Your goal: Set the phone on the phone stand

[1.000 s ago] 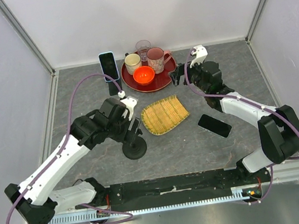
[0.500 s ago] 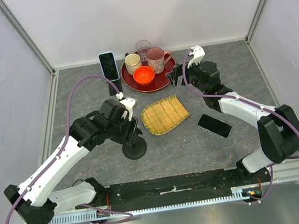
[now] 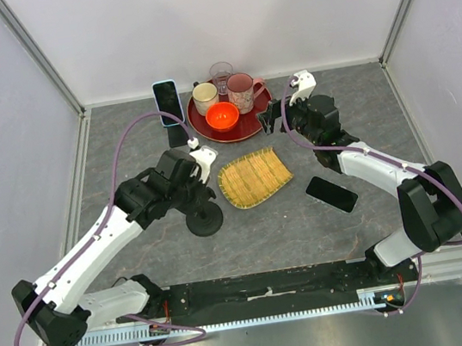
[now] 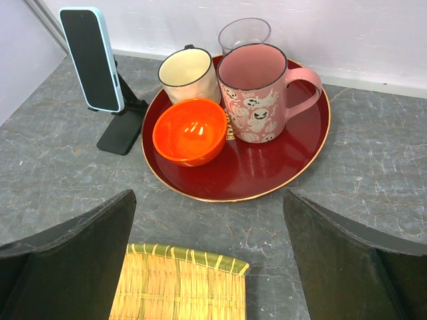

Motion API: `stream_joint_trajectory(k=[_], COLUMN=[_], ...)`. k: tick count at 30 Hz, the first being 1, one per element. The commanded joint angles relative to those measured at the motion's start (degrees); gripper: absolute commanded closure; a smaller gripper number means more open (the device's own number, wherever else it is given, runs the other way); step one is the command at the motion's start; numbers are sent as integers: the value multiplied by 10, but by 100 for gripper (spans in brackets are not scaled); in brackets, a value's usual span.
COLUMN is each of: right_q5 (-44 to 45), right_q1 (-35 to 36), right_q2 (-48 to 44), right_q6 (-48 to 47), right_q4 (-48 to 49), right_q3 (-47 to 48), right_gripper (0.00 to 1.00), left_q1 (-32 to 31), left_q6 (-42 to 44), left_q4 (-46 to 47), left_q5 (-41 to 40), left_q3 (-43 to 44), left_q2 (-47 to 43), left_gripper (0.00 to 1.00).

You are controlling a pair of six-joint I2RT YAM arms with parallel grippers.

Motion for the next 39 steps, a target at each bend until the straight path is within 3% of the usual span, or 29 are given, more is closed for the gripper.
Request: stream_joint_trajectory(k=[1, 5, 12, 14, 20, 25, 28, 31, 32, 33, 39], right_q5=[-2, -3, -1, -3, -5, -5, -6, -9, -9, -10, -11], right_q1=[4, 4, 4, 4, 4, 4, 4, 3, 4, 4, 4], right_q2=[7, 8, 7, 8, 12, 11, 13, 14, 15, 15, 18], right_q6=[-5, -5, -9, -8, -10, -13, -13, -13, -13, -13, -12], right_q4=[17, 15, 13, 13, 12, 10, 10, 10, 9, 8, 8], right_q3=[26, 27, 26, 28, 30, 30, 31, 33, 33, 33, 34], right_gripper=[2, 2, 2, 2, 2, 2, 2, 2, 2, 2, 2], left_q1=[31, 65, 137, 151, 173, 174, 174, 174, 174, 174, 174], left_q6=[118, 150, 168, 167, 174, 173, 157, 129, 121, 102, 28], left_q4=[109, 152, 146, 142, 127, 116, 119, 119, 116, 115, 130], left_q5=[-50, 10, 58, 103, 138, 121, 87, 63, 44, 37, 37], left_q3=[-10, 0, 71, 91, 136, 143, 139, 138, 138, 135, 94], left_q2=[-26, -4, 90, 109, 164, 190, 184, 177, 171, 169, 113], left_gripper=[98, 98, 98, 98, 98, 96, 79, 55, 33, 22, 11])
